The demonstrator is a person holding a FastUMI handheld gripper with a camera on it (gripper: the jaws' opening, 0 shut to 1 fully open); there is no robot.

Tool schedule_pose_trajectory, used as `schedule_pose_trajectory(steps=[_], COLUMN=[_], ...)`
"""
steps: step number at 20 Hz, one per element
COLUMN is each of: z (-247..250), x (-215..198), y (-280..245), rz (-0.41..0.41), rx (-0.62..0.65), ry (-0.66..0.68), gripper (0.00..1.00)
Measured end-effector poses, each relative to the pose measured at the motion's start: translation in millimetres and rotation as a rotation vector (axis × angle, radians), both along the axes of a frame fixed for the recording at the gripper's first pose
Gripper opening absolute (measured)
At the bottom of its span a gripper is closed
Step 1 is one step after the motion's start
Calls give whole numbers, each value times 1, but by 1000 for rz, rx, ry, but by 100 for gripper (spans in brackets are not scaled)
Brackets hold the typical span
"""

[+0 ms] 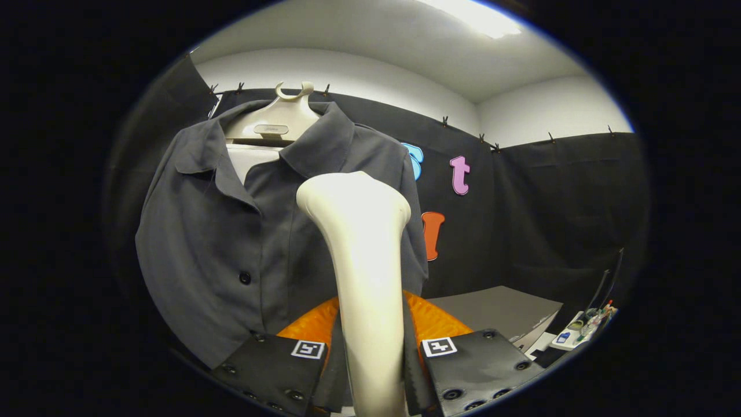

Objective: Iron the clothes twice with a garment steamer, once on the left side and once on the right side.

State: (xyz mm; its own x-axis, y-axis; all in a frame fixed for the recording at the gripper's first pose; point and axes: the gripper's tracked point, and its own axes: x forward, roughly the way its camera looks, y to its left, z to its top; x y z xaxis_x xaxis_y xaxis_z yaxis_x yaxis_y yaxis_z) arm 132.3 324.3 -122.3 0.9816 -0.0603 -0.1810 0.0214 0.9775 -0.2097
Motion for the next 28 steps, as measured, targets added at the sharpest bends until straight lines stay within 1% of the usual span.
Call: schedule_pose_trajectory(steps=[6,12,16,21,28], z=[-14,-31,-52,-79,-122], x=[8,1,-12,-27,-53], y=[10,10,10,4,-4], rz=[11,5,11,-8,1], rx=[-10,-21,-12,-9,24], ry=[29,56,89,129,187], gripper=[47,47,47,47,47])
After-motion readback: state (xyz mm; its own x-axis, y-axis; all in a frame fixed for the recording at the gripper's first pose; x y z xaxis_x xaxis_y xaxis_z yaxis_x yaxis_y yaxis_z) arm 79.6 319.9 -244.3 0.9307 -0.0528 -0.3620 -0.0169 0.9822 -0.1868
